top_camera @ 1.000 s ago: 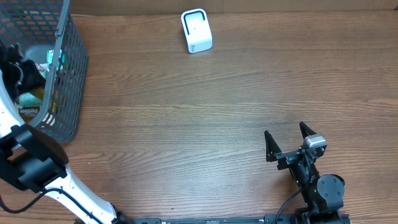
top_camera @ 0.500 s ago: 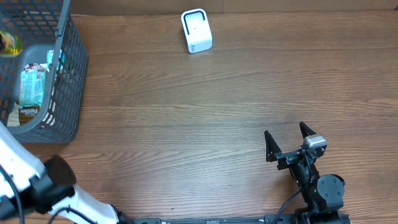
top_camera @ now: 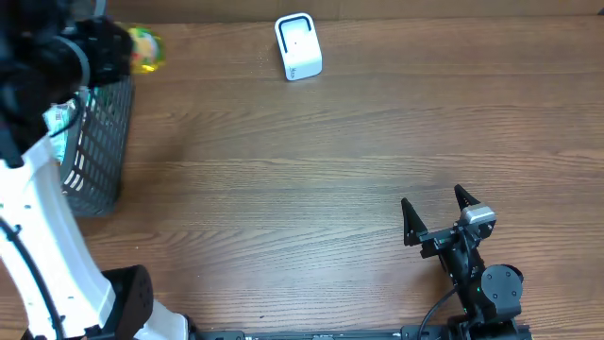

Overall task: Scan the item barcode
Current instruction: 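Grasp the yellow Vim bottle with the left gripper and lift it out, then carry the bottle forward and lower it upright near the scanner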

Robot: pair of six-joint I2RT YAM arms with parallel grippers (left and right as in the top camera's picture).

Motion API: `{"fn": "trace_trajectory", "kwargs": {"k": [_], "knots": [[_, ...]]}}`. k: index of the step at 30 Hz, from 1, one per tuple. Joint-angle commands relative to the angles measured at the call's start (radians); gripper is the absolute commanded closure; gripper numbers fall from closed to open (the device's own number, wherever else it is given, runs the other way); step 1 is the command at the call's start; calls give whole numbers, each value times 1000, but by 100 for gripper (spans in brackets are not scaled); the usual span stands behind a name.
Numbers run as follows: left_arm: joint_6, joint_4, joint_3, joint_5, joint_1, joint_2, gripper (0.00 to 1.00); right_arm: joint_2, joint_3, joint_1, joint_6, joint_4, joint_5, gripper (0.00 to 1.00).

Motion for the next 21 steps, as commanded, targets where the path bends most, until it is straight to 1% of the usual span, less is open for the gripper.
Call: {"fn": "trace_trajectory", "kwargs": {"k": [1, 5, 8, 9, 10, 11, 12, 21], "knots": [[-67, -9, 8, -65, -94, 11, 80, -2, -5, 0, 3, 5, 8, 0], [-98, -27, 6, -61, -195, 52, 80, -2, -5, 0, 3, 5, 8, 0], [-119, -41, 6, -39, -254, 89, 83, -2, -5, 0, 3, 5, 9, 0], [-119, -44, 6, -16, -272, 104, 80, -2, -5, 0, 3, 5, 8, 0], [-118, -46, 6, 8, -288, 119, 78, -2, -5, 0, 2, 5, 8, 0], [-114, -53, 6, 32, -314, 147, 90, -2, -5, 0, 3, 5, 8, 0], [-114, -56, 6, 34, -329, 166, 96, -2, -5, 0, 3, 5, 8, 0], [-115, -72, 6, 42, -433, 304, 96, -2, -5, 0, 2, 5, 8, 0]]}}
